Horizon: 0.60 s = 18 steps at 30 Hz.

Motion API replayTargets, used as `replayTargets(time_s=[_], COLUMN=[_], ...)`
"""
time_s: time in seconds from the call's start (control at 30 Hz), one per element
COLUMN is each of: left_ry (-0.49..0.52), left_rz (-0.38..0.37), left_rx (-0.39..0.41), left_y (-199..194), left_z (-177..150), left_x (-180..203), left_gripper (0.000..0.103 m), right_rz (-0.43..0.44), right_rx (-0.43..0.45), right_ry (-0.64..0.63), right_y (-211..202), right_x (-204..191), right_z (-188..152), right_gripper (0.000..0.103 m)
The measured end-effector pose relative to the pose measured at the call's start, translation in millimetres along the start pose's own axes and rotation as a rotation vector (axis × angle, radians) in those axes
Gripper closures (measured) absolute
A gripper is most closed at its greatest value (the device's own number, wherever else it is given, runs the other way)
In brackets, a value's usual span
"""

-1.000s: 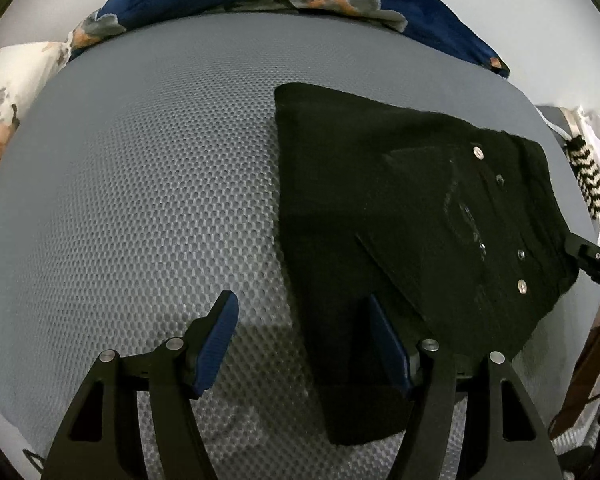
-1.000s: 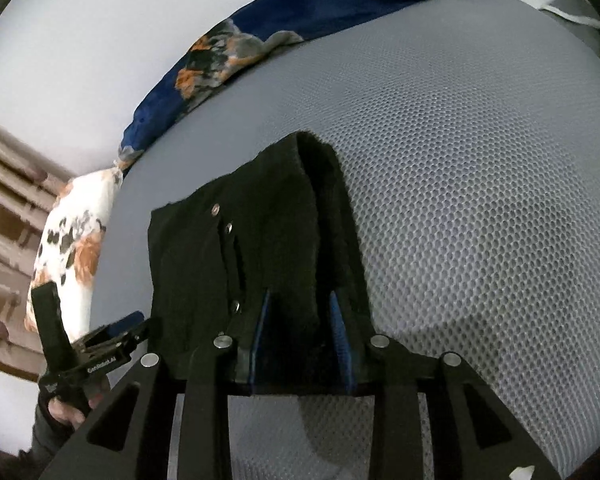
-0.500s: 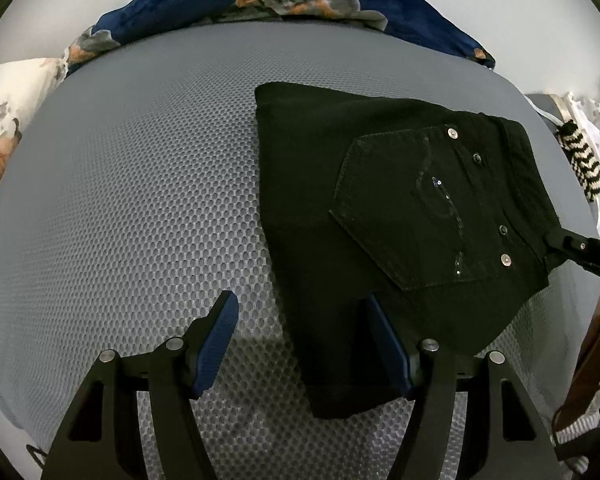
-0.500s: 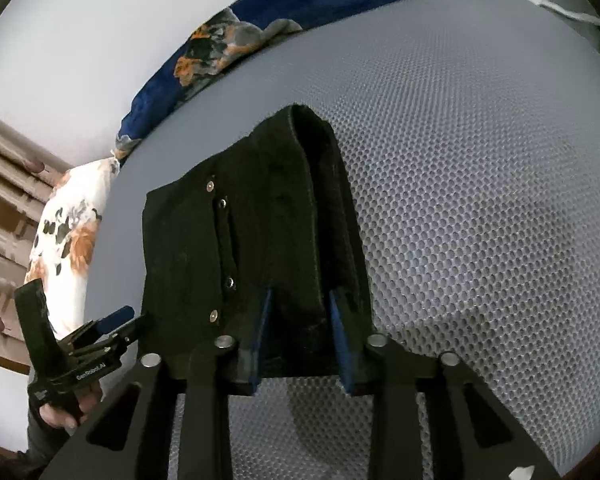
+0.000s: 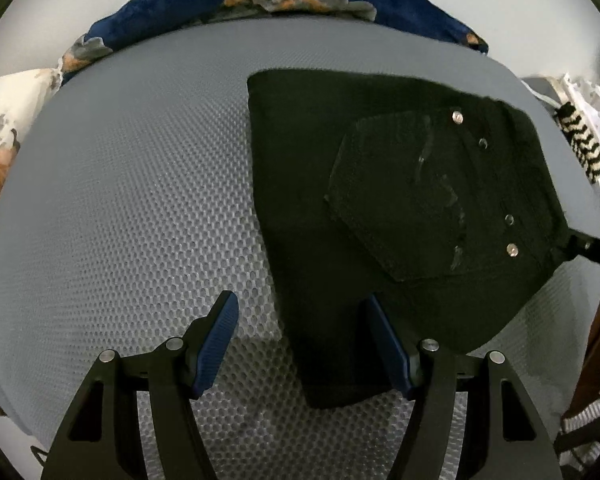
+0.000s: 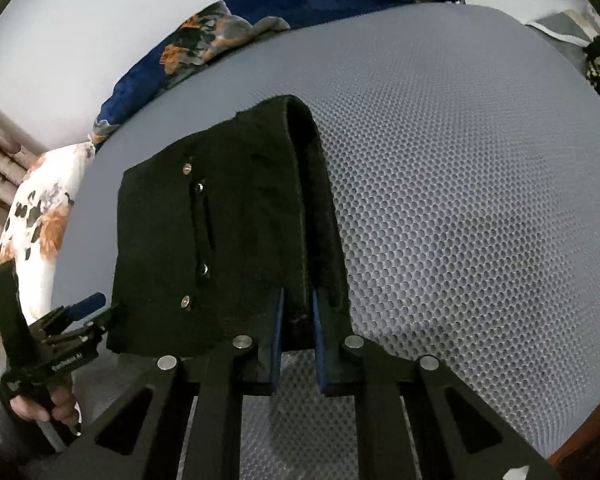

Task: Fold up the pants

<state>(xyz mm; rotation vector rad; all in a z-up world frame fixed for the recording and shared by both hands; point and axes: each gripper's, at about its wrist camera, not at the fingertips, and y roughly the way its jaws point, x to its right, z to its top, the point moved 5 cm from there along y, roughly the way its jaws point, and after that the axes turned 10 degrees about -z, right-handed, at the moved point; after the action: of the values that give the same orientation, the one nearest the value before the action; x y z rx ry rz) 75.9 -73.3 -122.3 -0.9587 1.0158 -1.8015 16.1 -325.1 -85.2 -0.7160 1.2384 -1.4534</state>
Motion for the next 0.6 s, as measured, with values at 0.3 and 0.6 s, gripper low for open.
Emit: replayTargets(time_s=[0.3,0.6], left_ry=[-0.010,0.002], left_rz=[-0.001,0.023], left_rx=[-0.013,-0.004], left_y=[8.5,10.3], left_z=[0.6,5.5], left_x=[-3.1,-0.4], left_gripper=[0.033,0.030], right_rz=[0.017,0.013], right_rx=[-0.018,-0.018], right_ry=[0.016,0.010], right_y=[4.7,1.2], right_x=[2.6,-0.4], right_z=[1.8,4.2], right_gripper=[0.091,0.088])
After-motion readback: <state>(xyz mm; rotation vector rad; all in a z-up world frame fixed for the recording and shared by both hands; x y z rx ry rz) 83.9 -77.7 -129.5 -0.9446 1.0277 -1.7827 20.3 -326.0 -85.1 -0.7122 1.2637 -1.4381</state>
